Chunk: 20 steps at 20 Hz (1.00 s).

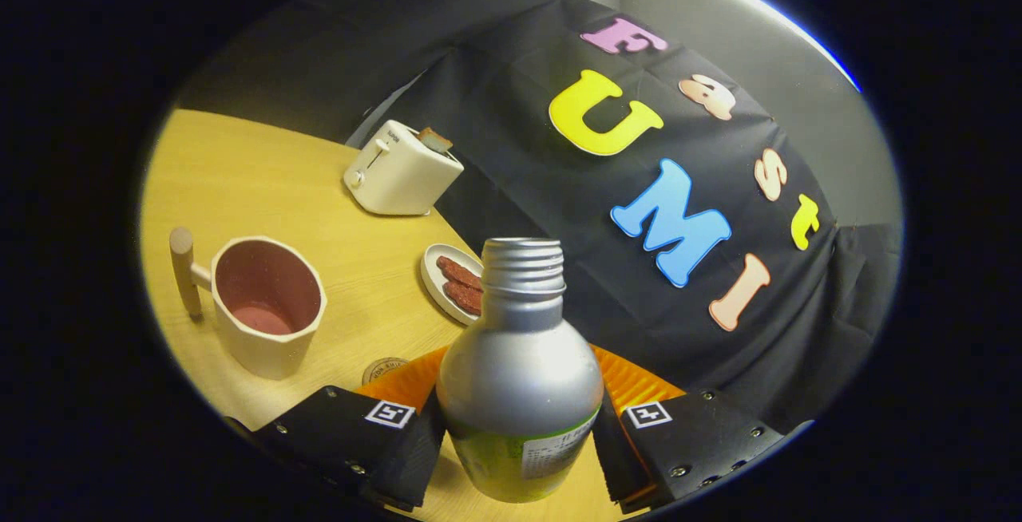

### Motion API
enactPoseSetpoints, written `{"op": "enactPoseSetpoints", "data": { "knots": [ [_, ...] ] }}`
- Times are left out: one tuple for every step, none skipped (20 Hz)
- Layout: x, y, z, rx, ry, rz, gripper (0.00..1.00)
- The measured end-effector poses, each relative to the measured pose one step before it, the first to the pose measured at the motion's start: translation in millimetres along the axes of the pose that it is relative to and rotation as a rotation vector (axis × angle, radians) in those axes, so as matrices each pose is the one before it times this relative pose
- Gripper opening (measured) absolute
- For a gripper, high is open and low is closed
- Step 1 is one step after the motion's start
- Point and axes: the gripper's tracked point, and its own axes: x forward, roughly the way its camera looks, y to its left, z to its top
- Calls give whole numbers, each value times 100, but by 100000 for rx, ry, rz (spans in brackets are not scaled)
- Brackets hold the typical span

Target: Take the bottle from table, then pour the juice into the cup, finally place the bottle on the coaster

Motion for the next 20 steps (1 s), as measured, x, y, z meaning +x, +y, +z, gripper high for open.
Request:
{"op": "enactPoseSetpoints", "data": {
  "knots": [
    [26, -203, 140, 3084, -990, -235, 81],
    [2, -296, 379, 3061, -2208, -206, 81],
    [-82, -266, 474, 2347, -2061, -181, 81],
    [-202, -169, 386, 3726, -1855, -169, 81],
    [-14, -55, 364, 4182, -1618, 663, 81],
    [-66, -46, 392, 4821, -1555, 774, 81],
    [-173, -110, 491, 4737, -1086, 942, 81],
    [34, 42, 445, 6434, -1589, 1799, 81],
    [-17, 78, 413, 6543, -1052, 1652, 81],
    [-155, 356, 182, 6723, -796, 2145, 81],
    [88, 132, 450, 6822, -1156, 1772, 81],
    [72, -257, 832, 5573, -1824, 918, 81],
    [51, -447, 794, 3636, -1180, 76, 81],
    [326, -424, 324, 2142, -473, -890, 80],
    [108, -362, 14, 105, 667, -560, 80],
    [344, 132, -130, -544, 378, 239, 81],
    [173, -38, 107, -714, 301, -394, 80],
    [230, 236, -178, -222, 101, 362, 81],
    [149, 119, 74, 213, -40, 290, 81],
    [172, 41, 55, 697, -190, 237, 80]
  ]
}}
